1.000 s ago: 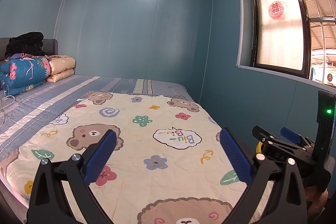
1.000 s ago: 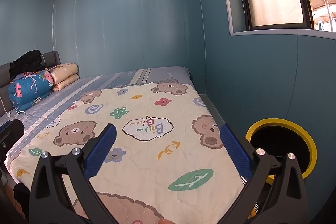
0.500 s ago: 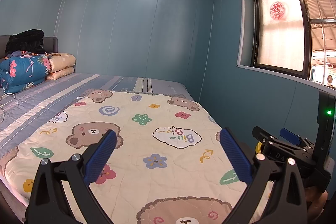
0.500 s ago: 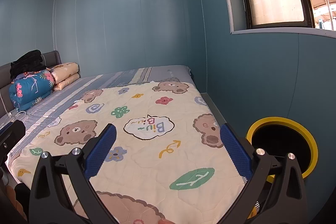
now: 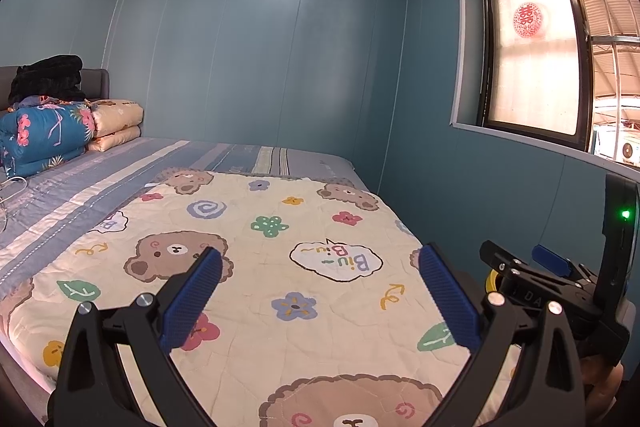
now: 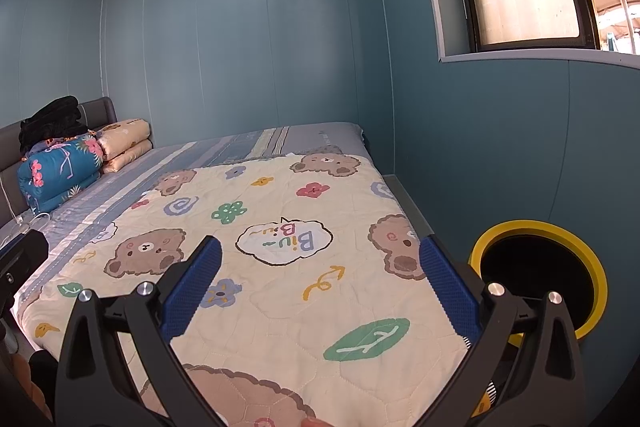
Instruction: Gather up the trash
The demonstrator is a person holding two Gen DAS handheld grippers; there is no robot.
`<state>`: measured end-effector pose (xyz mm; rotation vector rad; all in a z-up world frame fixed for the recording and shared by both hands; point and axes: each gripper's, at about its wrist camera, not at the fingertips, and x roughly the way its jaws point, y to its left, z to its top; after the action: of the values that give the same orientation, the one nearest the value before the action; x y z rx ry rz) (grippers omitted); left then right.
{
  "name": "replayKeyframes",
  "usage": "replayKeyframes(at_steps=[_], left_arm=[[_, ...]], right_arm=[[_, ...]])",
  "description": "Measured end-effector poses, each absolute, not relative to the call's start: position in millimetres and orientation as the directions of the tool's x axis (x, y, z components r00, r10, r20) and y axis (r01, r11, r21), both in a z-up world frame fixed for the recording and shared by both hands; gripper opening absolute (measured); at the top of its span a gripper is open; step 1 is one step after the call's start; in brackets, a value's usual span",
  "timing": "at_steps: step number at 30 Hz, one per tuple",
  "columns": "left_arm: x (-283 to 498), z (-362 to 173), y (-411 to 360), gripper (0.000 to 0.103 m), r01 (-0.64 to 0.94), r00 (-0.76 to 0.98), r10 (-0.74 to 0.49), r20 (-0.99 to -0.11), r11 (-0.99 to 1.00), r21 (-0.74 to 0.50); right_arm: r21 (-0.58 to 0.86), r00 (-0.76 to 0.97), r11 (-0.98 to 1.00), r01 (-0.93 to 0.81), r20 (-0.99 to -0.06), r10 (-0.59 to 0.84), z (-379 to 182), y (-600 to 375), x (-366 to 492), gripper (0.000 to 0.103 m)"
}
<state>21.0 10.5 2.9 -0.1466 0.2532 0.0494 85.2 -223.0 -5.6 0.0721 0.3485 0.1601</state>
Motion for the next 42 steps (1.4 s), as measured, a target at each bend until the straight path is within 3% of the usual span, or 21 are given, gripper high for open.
replayKeyframes(at_steps=[42], left_arm=[[25.7, -3.4, 14.3, 0.095, -0.062, 0.963, 0.018, -0.27, 0.986, -0.156]], right_arm=[[0.115, 0.92, 0.984, -0.136, -0.353, 0.169, -10.6, -220.4, 82.4, 0.095]])
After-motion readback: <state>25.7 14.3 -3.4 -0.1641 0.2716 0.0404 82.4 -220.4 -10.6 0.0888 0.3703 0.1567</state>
